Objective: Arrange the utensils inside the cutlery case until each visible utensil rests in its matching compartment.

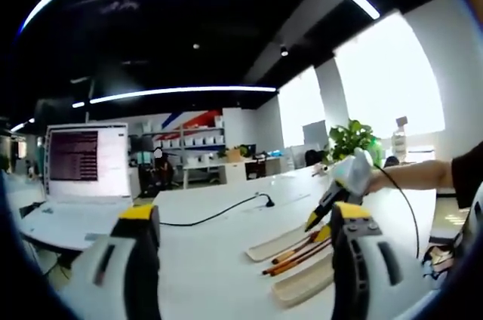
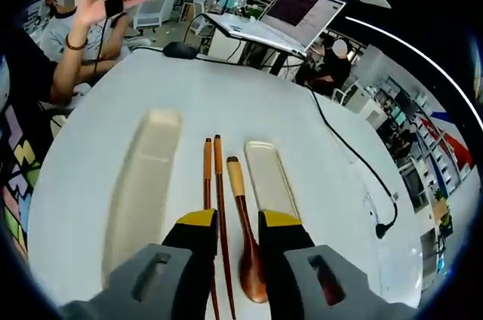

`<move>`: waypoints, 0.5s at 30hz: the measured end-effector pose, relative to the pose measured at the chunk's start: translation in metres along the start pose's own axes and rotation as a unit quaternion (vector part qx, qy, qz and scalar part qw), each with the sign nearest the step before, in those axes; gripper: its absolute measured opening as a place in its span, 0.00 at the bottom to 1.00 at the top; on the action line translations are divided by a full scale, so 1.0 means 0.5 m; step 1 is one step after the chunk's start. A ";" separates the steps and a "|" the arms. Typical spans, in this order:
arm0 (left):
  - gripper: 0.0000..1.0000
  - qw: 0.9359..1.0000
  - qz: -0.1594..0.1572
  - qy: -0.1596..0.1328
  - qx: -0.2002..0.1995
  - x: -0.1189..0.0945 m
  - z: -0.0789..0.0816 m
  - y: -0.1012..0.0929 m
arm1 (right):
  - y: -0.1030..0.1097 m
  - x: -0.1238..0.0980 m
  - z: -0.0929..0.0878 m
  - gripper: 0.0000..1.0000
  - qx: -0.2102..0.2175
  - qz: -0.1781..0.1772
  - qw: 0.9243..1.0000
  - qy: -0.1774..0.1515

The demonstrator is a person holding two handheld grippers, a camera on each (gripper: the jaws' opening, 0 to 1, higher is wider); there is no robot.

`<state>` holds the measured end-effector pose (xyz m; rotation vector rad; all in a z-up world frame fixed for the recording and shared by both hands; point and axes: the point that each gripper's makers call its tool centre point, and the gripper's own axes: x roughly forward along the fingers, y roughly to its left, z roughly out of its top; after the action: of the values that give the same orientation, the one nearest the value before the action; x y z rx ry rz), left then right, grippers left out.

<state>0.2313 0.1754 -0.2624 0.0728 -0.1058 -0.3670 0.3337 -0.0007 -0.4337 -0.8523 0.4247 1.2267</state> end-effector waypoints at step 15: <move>0.98 1.000 -0.002 0.005 0.003 0.002 -0.005 -0.002 | 0.019 0.046 -0.033 0.11 0.024 0.057 0.997 0.037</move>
<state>0.2324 0.1742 -0.2650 0.0807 -0.0960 -0.3698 0.3346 0.0025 -0.4632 -0.8431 0.5674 1.2866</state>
